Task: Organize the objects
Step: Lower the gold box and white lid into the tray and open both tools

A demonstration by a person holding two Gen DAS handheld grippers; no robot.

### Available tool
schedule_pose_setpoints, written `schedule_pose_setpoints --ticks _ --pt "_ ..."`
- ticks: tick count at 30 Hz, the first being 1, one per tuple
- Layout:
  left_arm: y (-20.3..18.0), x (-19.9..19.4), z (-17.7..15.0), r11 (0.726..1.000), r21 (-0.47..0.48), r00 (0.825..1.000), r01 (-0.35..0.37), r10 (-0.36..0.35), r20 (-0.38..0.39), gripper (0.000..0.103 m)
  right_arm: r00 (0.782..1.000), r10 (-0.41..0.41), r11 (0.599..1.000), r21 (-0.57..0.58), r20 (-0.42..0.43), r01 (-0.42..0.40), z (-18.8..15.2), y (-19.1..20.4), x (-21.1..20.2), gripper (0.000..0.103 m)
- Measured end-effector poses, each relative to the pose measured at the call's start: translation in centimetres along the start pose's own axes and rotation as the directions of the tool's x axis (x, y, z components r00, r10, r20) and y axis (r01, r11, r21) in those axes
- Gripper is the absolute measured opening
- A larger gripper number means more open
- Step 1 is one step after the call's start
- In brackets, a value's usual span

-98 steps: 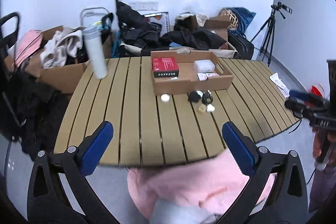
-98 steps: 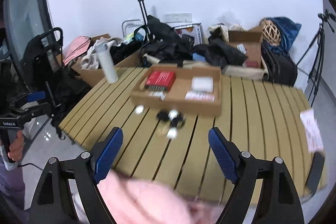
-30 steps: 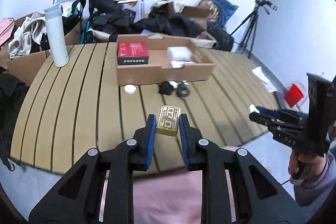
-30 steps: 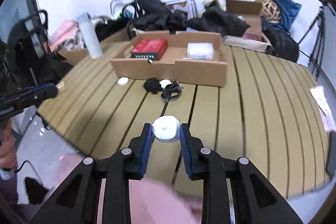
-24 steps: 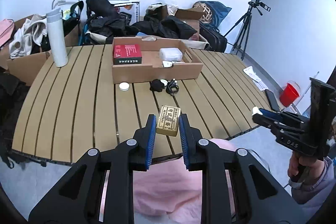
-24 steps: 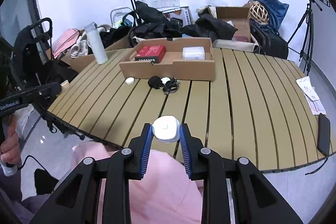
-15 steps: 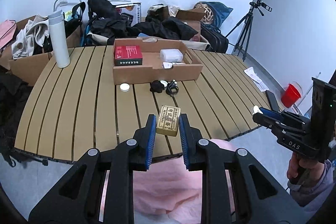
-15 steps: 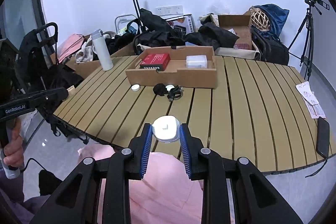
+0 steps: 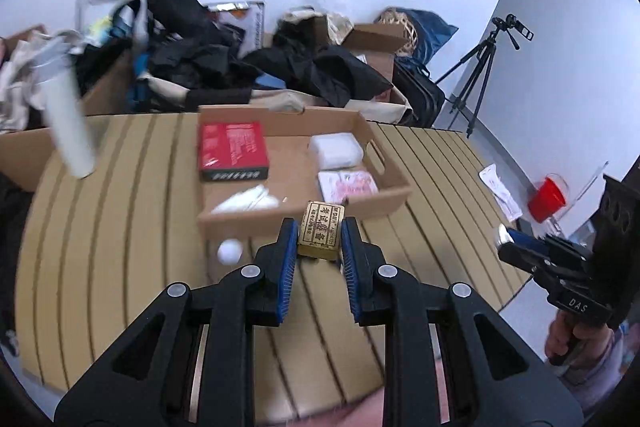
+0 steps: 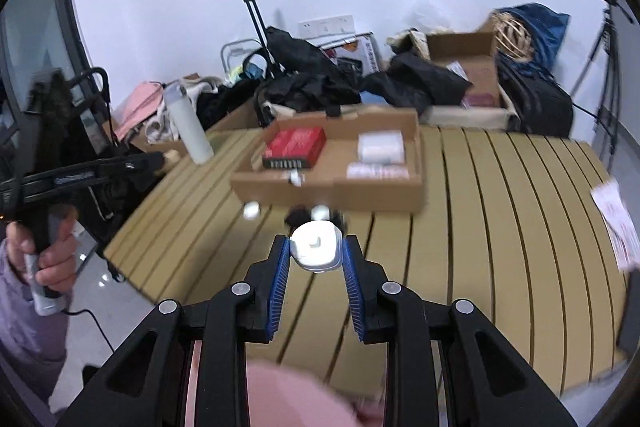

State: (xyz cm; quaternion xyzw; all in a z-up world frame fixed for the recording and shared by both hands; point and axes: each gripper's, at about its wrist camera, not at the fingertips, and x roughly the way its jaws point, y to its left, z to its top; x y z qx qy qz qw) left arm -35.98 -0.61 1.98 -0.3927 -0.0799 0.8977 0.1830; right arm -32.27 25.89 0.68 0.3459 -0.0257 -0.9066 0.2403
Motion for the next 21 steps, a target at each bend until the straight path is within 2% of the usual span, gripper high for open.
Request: schedule_pose_setpoints --ticks 3,5,6,8,10,12,13,15,17,18,19,21 --pt "1.1 4.7 4.5 1.000 -0.009 0.999 0.007 -0.007 -0.041 0.019 0.999 0.030 0.999 -0.013 -0.016 -0.031 4.7 -1.5 4.4 0.029" --pt "2.1 8.7 7.4 1.000 -0.023 0.996 0.003 -0.005 -0.092 0.019 0.996 0.055 0.998 -0.012 -0.067 -0.056 8.2 -2.5 9.4 0.029" --pt "2.5 11.0 8.5 0.999 -0.027 0.993 -0.021 0.017 -0.118 0.019 0.995 0.062 0.998 -0.003 -0.080 -0.063 9.1 -3.0 11.2 0.029" --pt "3.2 14.8 9.5 0.998 -0.027 0.982 -0.053 0.047 -0.184 0.019 0.989 0.068 0.998 0.024 -0.133 -0.066 11.4 -4.2 16.3 0.029" --pt "3.9 18.7 9.5 0.996 -0.032 0.963 -0.088 0.077 -0.257 0.019 0.981 0.045 0.999 0.037 -0.189 -0.038 12.9 -5.0 21.8 0.029" --pt "4.1 21.2 8.9 0.996 -0.019 0.951 -0.089 0.080 -0.298 0.019 0.972 0.041 0.998 0.059 -0.232 -0.028 13.3 -5.7 25.6 0.029" --pt "4.1 22.0 8.6 0.996 -0.009 0.950 -0.094 0.086 -0.301 0.019 0.963 0.041 0.997 0.075 -0.265 -0.022 13.3 -6.0 28.0 0.029" --pt "4.3 23.0 8.1 0.992 -0.005 0.944 -0.127 0.119 -0.308 0.019 0.956 0.026 0.996 0.087 -0.292 -0.001 13.2 -6.5 30.5 0.030" --pt "4.4 23.2 7.5 0.994 -0.005 0.944 -0.105 0.098 -0.315 0.020 0.942 0.021 0.996 0.092 -0.334 0.010 12.8 -6.7 32.8 0.030" --pt "4.4 22.8 7.3 0.996 -0.005 0.944 -0.095 0.088 -0.317 0.024 0.937 0.021 0.995 0.095 -0.347 0.013 12.6 -6.9 33.2 0.030" --pt "4.5 22.0 7.4 0.997 0.004 0.950 -0.082 0.079 -0.304 0.033 0.935 0.022 0.995 0.096 -0.354 0.014 12.5 -7.0 33.5 0.031" --pt "4.1 19.8 7.7 0.993 0.048 0.960 -0.109 0.118 -0.256 0.047 0.940 0.028 0.996 0.089 -0.339 0.002 12.6 -6.9 33.0 0.040"
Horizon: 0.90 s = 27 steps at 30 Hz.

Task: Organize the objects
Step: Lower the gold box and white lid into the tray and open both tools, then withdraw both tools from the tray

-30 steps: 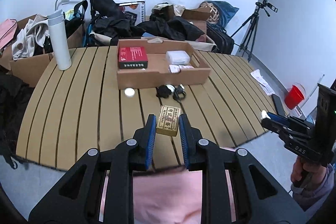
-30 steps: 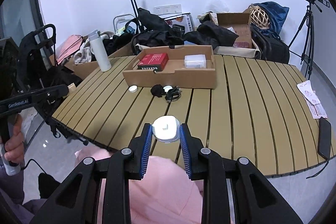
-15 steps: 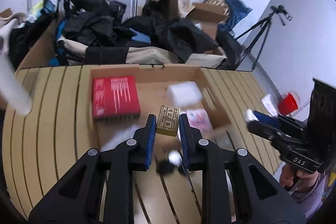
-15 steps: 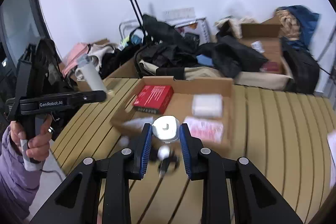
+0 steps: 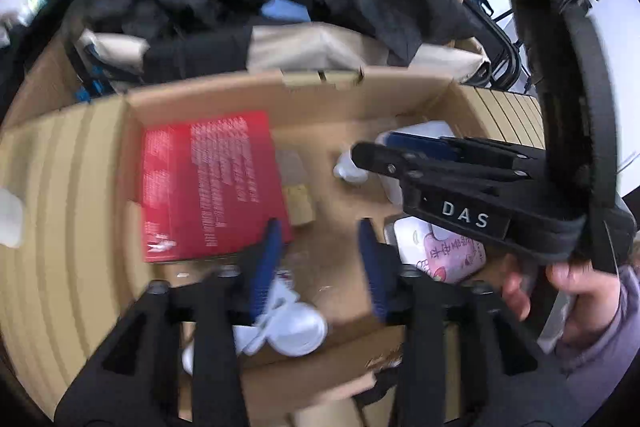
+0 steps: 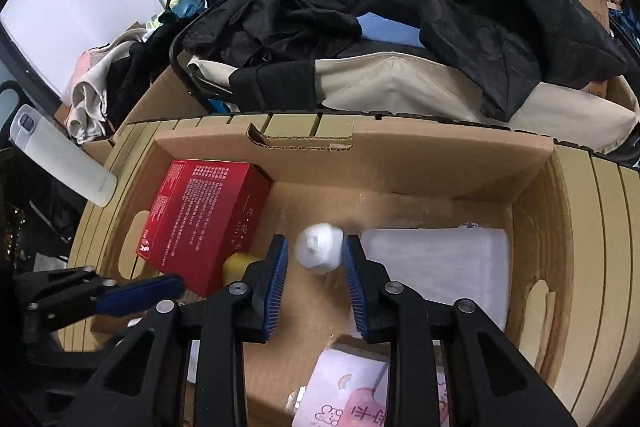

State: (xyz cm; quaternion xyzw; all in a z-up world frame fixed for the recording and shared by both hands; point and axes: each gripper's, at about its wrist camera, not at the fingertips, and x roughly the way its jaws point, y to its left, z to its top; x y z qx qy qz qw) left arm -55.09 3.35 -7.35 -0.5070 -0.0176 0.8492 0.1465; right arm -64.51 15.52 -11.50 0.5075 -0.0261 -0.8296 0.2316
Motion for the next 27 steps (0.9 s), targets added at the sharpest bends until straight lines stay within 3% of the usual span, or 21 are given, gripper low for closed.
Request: schedule_pose_setpoints --ticks 2,3,9,13,17,22,27 --pt "-0.3 -2.4 -0.3 0.999 0.027 0.998 -0.040 0.038 0.050 0.055 0.999 -0.007 1.000 -0.002 0.039 0.007 -0.1 0.0 -1.8 0.076" --pt "-0.2 -3.5 -0.4 0.998 0.036 0.997 -0.045 0.043 0.070 0.060 0.997 -0.010 1.000 0.004 0.070 0.009 -0.3 0.1 -3.3 0.080" --pt "-0.4 -12.8 -5.1 0.991 0.058 0.981 -0.120 0.110 0.160 0.077 0.982 -0.022 0.999 -0.023 0.188 0.026 -4.4 1.5 -13.7 0.080" --pt "-0.5 -18.6 -11.2 0.987 0.041 0.967 -0.154 0.142 0.213 0.086 0.962 -0.001 0.998 -0.055 0.273 0.016 -10.9 3.0 -21.4 0.080" --pt "-0.7 -23.0 -17.4 0.976 -0.006 0.940 -0.219 0.213 0.268 0.094 0.953 -0.007 0.997 -0.068 0.301 0.028 -18.9 4.5 -26.3 0.080" --pt "-1.1 -25.5 -24.5 0.983 -0.081 0.952 -0.162 0.177 0.248 0.095 0.962 -0.032 0.998 -0.045 0.270 0.046 -29.0 7.5 -28.1 0.080" --pt "-1.1 -26.2 -27.8 0.984 -0.133 0.963 -0.122 0.150 0.222 0.096 0.976 -0.019 0.998 -0.057 0.217 0.032 -34.2 8.9 -28.0 0.080"
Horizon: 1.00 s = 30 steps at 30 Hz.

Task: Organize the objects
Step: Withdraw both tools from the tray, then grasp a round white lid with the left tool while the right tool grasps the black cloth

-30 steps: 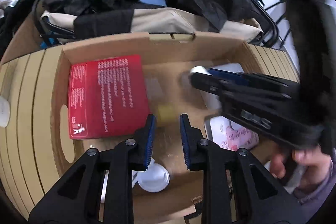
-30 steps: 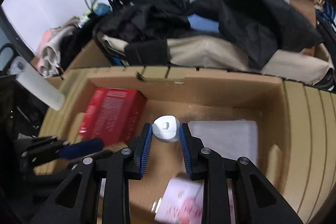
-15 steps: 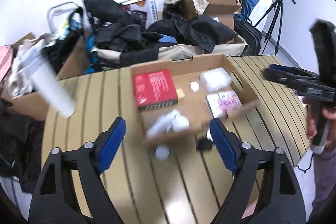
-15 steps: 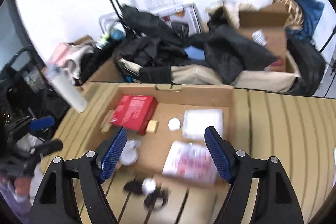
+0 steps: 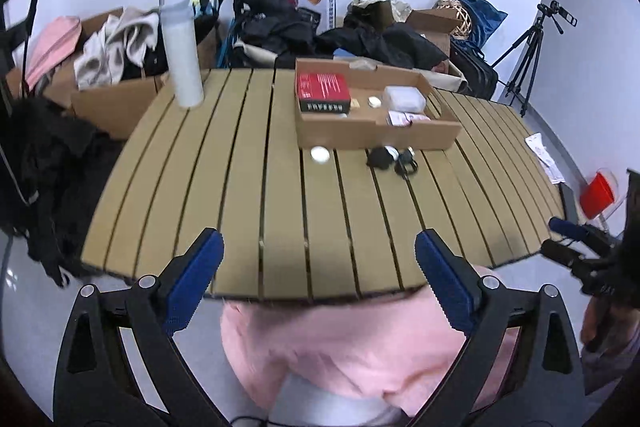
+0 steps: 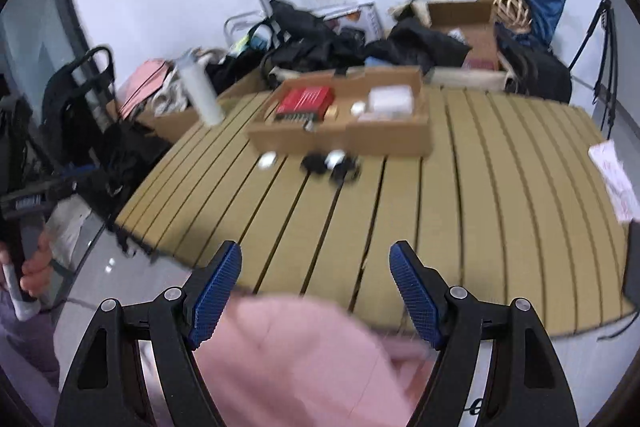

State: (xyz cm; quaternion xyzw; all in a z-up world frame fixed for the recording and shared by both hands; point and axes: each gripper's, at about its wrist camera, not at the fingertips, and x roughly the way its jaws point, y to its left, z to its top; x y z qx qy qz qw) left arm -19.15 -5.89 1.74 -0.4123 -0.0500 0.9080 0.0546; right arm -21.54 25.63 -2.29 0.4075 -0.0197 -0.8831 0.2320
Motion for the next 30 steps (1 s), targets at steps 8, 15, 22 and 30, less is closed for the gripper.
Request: schedule_pose_setpoints --ticks 8,15,22,30 --pt "-0.3 0.4 -0.5 1.000 0.006 1.000 -0.021 0.021 -0.005 0.096 0.999 -0.019 1.000 0.005 0.031 0.019 0.1 0.0 -0.8 0.080" --pt "0.4 5.0 0.5 0.997 0.014 0.996 -0.077 0.076 0.052 0.095 0.999 0.016 1.000 0.006 -0.029 -0.016 -0.1 -0.3 3.0 0.079" --pt "-0.1 17.2 4.5 0.994 0.100 0.999 -0.041 0.042 -0.003 0.086 0.997 -0.055 0.994 -0.100 -0.051 0.049 3.5 0.3 11.9 0.055" --pt "0.5 26.8 7.0 0.997 0.063 0.993 0.045 -0.038 -0.107 0.069 0.989 -0.150 0.938 -0.319 -0.015 0.137 7.6 2.1 21.7 0.054"
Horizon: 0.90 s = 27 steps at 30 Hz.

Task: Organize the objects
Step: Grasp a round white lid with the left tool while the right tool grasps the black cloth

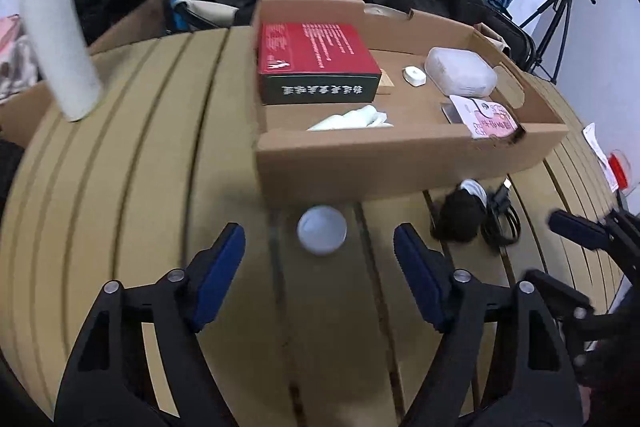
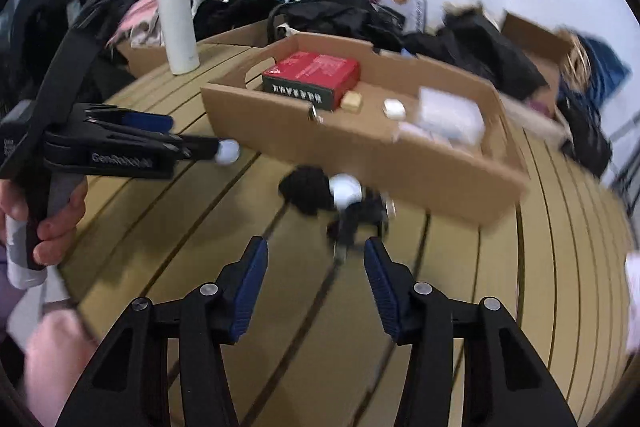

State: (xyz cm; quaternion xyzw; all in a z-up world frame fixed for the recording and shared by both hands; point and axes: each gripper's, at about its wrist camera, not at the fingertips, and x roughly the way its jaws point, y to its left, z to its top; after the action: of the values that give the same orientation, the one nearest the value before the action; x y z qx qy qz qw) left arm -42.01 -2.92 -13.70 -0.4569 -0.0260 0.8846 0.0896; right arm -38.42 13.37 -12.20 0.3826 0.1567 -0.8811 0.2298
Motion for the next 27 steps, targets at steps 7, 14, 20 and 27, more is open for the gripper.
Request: schedule_pose_setpoints --ticks 7,14,20,27 --pt "-0.3 1.9 -0.1 0.999 0.024 0.999 0.041 -0.041 -0.014 0.025 1.000 0.016 1.000 -0.023 0.003 -0.016 2.6 0.2 5.4 0.054" --pt "-0.1 0.3 -2.1 0.995 -0.027 0.995 0.094 -0.095 -0.030 0.025 0.996 0.080 0.994 -0.075 -0.032 -0.082 1.6 2.3 5.5 0.037" --pt "-1.0 -6.4 -6.1 0.995 -0.068 0.997 0.067 -0.070 -0.042 0.025 0.984 0.176 0.984 0.048 -0.029 -0.174 0.1 1.6 0.4 0.036" --pt "-2.3 -17.9 -8.9 0.997 -0.055 0.997 0.050 -0.046 0.068 0.025 0.985 0.151 0.982 0.104 0.083 -0.160 -1.4 1.5 -11.9 0.036"
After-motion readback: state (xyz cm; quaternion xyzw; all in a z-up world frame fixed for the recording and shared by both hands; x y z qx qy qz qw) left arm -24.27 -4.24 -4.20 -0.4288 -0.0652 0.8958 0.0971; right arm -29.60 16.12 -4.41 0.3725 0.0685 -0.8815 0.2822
